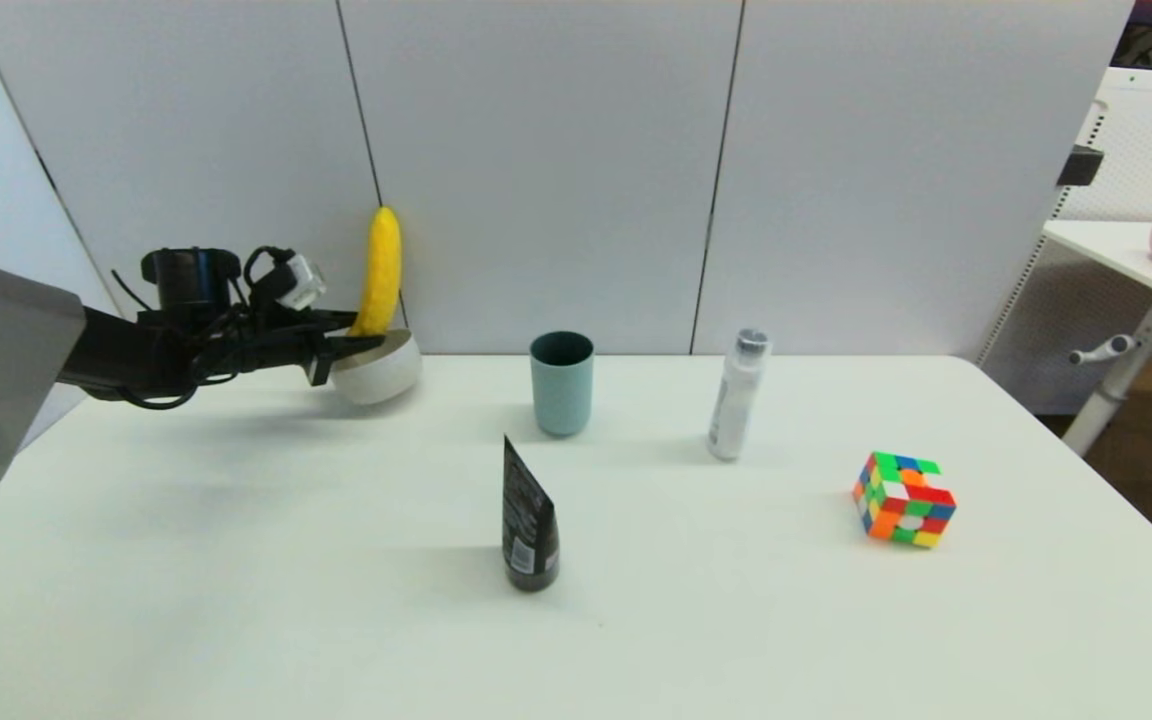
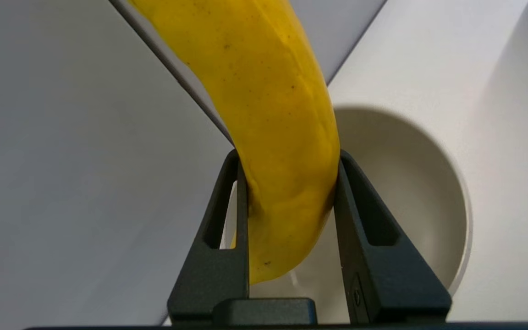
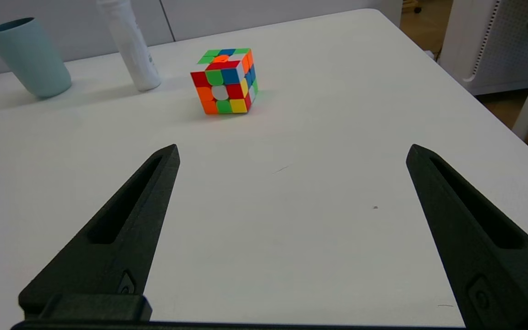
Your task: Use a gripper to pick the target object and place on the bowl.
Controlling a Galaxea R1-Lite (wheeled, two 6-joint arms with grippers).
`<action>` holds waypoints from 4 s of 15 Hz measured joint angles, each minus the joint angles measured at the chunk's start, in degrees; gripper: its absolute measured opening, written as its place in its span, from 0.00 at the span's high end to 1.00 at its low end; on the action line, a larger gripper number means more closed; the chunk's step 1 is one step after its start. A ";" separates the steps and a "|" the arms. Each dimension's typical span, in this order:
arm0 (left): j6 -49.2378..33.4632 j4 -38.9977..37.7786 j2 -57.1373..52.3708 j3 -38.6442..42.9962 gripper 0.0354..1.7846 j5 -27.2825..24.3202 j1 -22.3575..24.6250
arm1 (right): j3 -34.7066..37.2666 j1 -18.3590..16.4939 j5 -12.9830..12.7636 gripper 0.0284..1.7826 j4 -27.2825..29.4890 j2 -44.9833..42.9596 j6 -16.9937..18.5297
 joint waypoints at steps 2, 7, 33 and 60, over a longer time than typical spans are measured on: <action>-0.02 0.00 -0.04 1.12 0.70 -0.93 -0.07 | 0.00 0.00 0.02 0.04 0.00 0.00 0.00; 0.39 0.11 -1.07 2.01 0.70 -1.43 -0.11 | 0.00 0.00 0.02 0.04 0.00 0.00 0.00; 0.30 4.41 -6.34 5.86 0.47 -1.84 -3.83 | 0.00 0.00 0.02 0.04 0.00 0.00 -0.02; -31.62 16.68 -55.55 14.30 0.06 44.39 -7.81 | 0.00 0.00 0.04 0.04 0.00 0.00 0.00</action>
